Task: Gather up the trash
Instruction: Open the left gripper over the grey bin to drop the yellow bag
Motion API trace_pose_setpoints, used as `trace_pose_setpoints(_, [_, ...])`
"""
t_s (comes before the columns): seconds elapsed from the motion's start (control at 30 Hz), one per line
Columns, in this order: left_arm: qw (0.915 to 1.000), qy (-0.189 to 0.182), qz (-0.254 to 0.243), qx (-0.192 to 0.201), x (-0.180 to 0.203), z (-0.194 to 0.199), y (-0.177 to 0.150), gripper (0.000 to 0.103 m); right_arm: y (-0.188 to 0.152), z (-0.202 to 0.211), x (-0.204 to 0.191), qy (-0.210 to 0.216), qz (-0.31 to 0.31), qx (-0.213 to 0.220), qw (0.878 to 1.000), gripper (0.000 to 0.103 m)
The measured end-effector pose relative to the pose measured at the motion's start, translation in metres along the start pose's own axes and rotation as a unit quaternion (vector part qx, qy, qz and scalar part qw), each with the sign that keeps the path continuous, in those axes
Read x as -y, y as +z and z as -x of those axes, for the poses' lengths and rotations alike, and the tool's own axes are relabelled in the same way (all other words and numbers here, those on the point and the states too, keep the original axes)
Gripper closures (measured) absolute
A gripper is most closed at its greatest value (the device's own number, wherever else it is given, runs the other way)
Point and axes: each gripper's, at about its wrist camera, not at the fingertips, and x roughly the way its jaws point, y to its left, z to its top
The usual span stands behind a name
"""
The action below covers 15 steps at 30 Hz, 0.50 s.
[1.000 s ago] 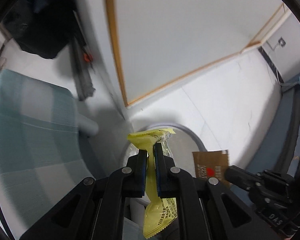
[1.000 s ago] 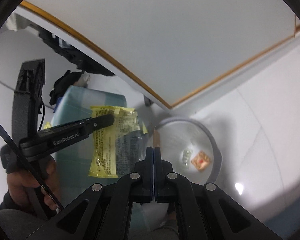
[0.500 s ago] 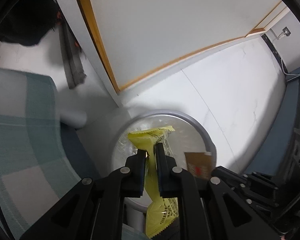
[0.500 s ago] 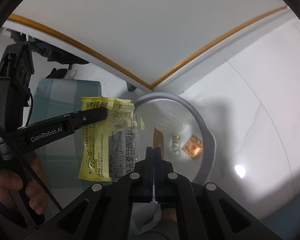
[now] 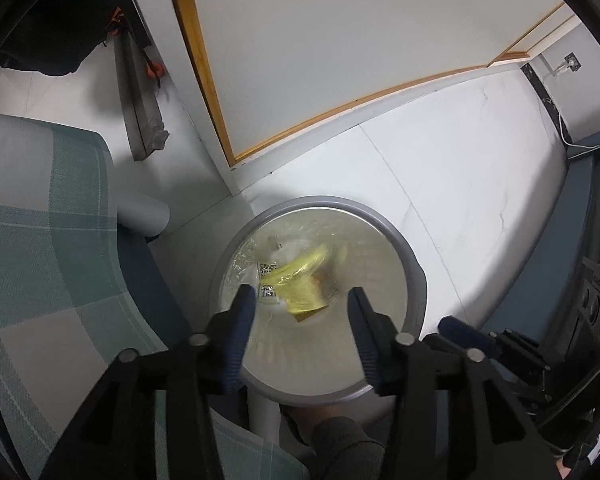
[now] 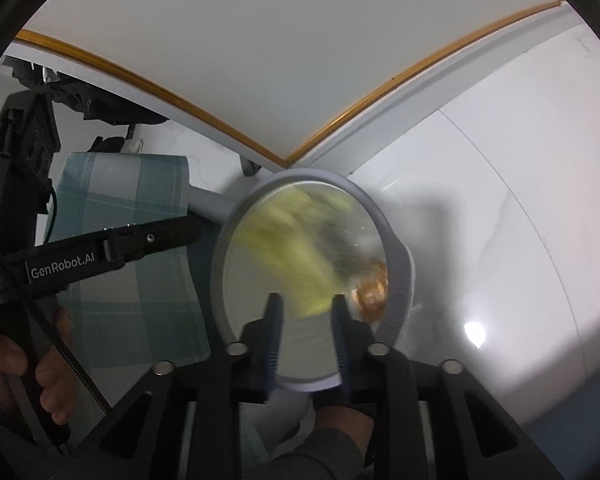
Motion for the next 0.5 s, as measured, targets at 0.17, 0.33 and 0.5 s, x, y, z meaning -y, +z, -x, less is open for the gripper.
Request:
trace_pose_setpoints(0.17, [0.9998, 0.010, -0.012, 0.008, -0.001, 0.010, -0.005, 0.058, -0.001, 0.011, -0.002, -0.008, 0.003, 0.011, 1.000, 0.066])
trace_pose_setpoints(0.33, [0.9978, 0.023, -0.027, 0.056, -0.003, 0.039, -0.020, 0.058, -0.002, 0.030, -0.009, -0.020, 0.010, 0.028, 0.999, 0.057])
trace_pose_setpoints(0.5, [0.9932, 0.034, -0.010, 0.111, -0.014, 0.077, -0.034, 0.044, -0.002, 0.055, -0.030, -0.034, 0.045, 0.052, 0.997, 0.054])
